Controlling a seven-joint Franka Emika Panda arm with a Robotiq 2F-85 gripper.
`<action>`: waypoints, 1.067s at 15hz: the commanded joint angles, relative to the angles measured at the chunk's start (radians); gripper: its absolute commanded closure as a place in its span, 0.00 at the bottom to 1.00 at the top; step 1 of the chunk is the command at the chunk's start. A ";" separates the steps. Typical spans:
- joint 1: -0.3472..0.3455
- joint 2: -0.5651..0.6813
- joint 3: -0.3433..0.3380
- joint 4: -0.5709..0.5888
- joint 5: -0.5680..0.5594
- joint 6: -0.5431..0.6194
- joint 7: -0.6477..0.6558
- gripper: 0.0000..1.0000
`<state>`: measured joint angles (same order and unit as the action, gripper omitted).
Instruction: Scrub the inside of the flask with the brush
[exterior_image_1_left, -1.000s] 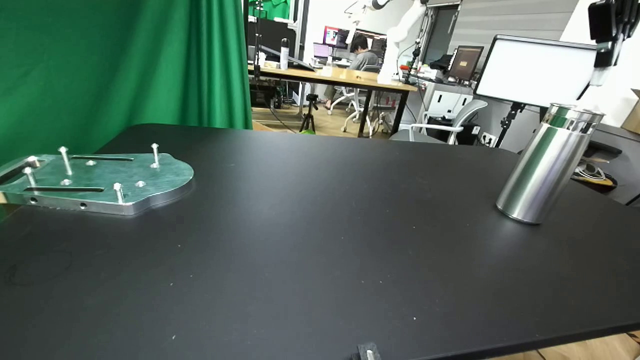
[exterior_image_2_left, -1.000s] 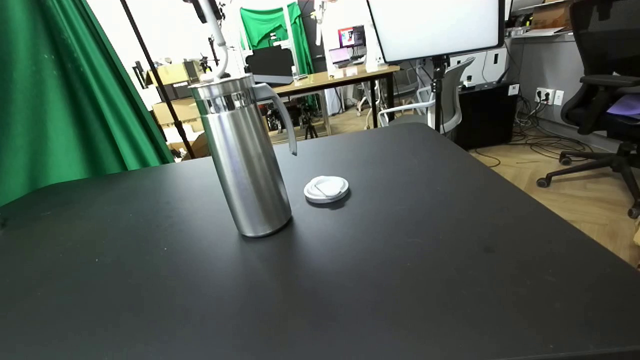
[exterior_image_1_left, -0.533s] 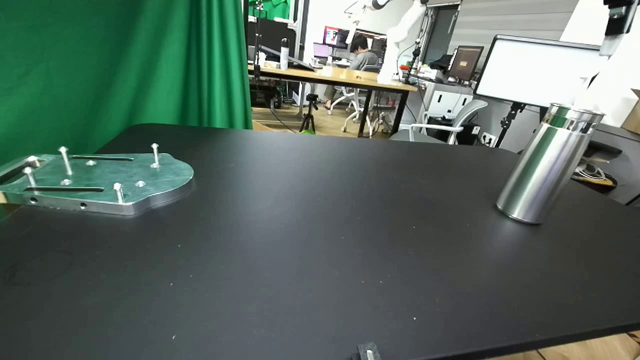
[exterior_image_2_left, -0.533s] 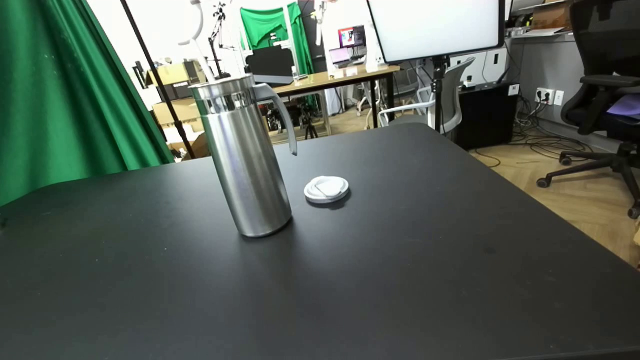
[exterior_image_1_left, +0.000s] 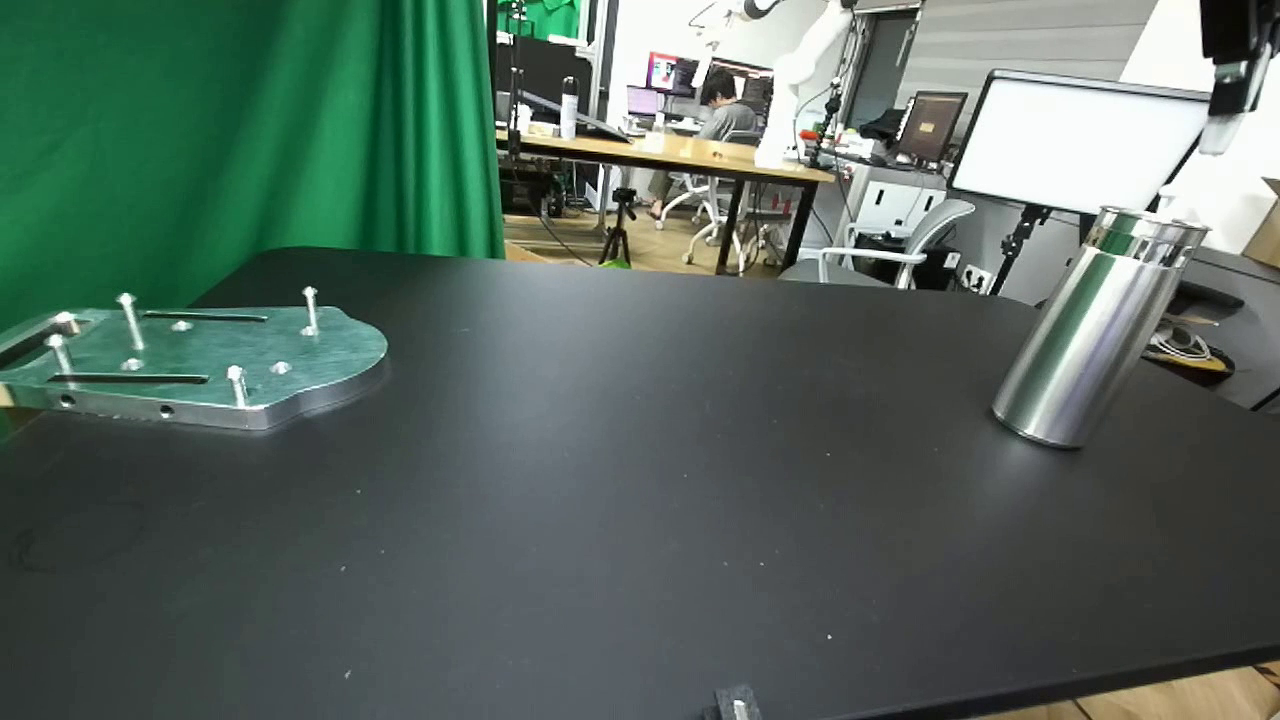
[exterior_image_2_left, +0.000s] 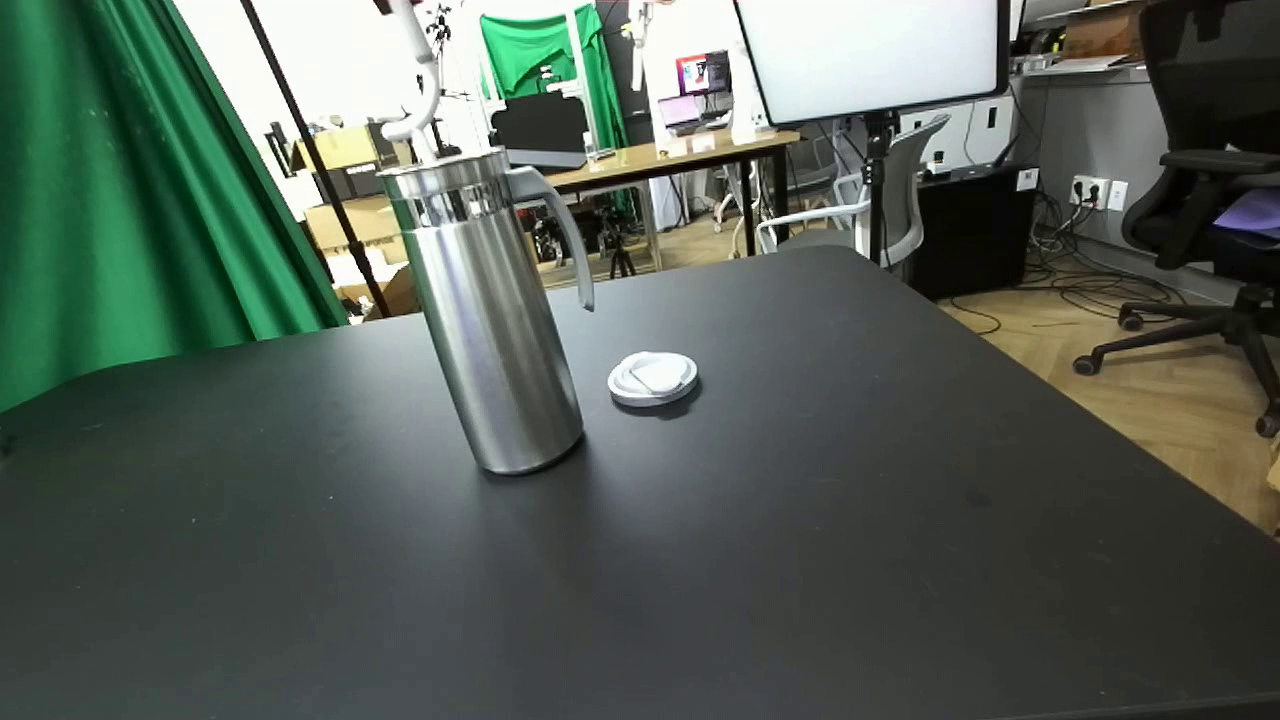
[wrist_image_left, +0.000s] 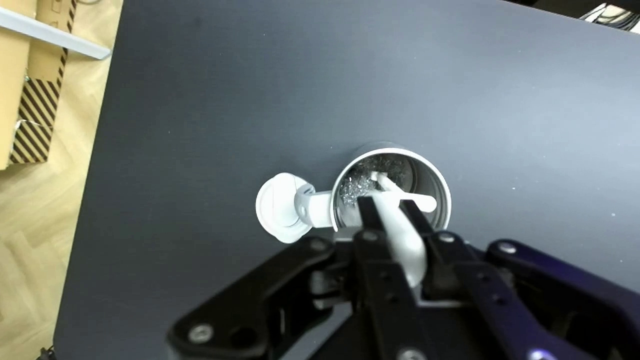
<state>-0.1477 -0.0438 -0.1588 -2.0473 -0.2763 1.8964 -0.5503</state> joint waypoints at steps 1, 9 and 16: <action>-0.012 0.083 -0.011 0.039 0.000 0.009 0.006 0.96; -0.011 0.059 0.002 0.013 -0.024 -0.025 0.057 0.38; -0.014 0.070 -0.001 0.018 -0.005 -0.012 0.019 0.38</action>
<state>-0.1597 0.0264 -0.1621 -2.0308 -0.2812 1.8865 -0.5306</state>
